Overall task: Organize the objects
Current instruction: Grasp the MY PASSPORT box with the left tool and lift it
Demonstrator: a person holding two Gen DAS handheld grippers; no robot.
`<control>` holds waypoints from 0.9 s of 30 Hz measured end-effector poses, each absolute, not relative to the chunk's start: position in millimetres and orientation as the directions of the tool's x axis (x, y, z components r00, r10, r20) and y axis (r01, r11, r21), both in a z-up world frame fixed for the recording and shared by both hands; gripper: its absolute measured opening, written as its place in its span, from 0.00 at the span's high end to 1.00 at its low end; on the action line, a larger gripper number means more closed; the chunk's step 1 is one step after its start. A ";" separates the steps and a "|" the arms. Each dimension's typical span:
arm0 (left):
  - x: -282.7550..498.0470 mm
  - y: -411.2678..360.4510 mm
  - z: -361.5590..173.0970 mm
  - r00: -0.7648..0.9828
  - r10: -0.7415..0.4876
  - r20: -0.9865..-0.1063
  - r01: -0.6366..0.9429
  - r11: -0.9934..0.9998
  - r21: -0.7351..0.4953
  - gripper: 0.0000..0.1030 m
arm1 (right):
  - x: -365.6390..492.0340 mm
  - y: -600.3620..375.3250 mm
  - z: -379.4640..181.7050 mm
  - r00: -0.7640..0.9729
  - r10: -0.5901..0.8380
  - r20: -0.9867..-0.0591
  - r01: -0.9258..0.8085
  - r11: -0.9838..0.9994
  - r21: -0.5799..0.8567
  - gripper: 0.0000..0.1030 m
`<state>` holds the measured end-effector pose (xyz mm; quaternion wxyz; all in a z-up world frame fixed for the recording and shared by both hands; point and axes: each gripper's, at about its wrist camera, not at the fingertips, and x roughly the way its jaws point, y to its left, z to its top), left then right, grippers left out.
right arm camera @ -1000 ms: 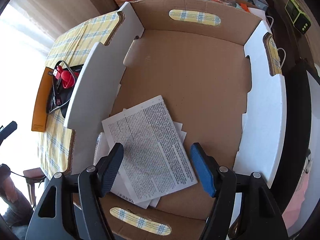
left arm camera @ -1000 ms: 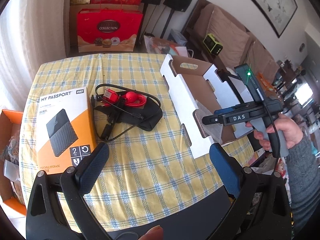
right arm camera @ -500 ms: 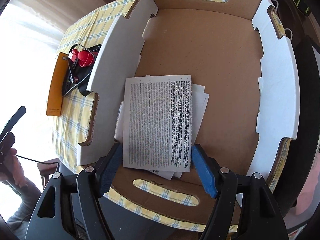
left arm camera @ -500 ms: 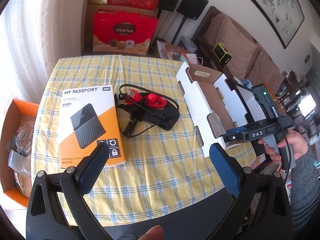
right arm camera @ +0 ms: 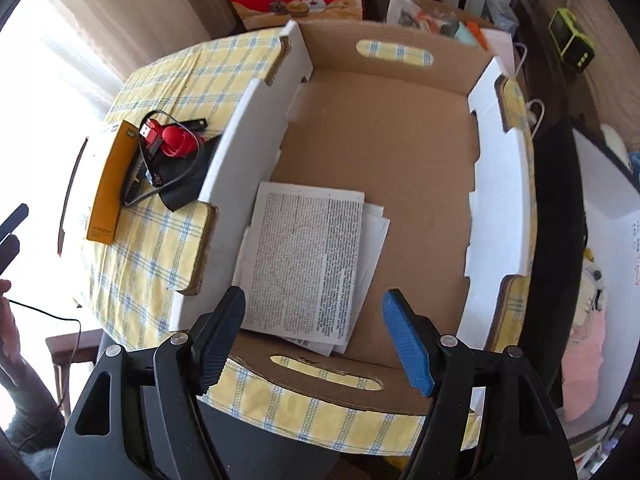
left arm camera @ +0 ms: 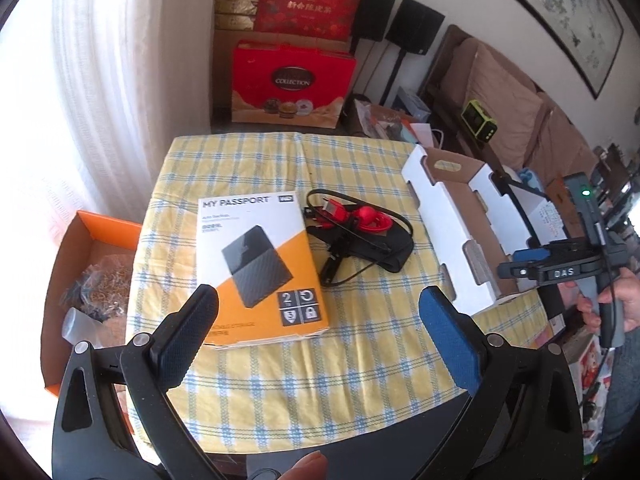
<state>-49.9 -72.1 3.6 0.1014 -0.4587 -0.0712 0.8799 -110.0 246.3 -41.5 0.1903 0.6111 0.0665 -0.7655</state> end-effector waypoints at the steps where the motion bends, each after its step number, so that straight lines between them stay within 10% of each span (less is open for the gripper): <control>1: -51.2 -77.0 2.5 -0.557 0.234 -0.797 -0.100 -0.971 -0.215 0.03 | -107.2 243.2 -33.7 -0.209 -0.212 -0.955 0.382 -0.916 0.120 0.29; 17: -71.9 -130.3 -38.0 -0.494 0.168 -0.853 0.031 -0.977 -0.211 0.03 | -57.0 167.8 19.5 -0.409 -0.360 -0.839 0.479 -0.867 0.139 0.18; 27: -85.2 -140.7 -65.1 -0.440 0.255 -0.861 0.040 -0.952 -0.303 0.28 | -61.5 92.5 -26.0 -0.354 -0.425 -0.833 0.520 -0.830 0.202 0.27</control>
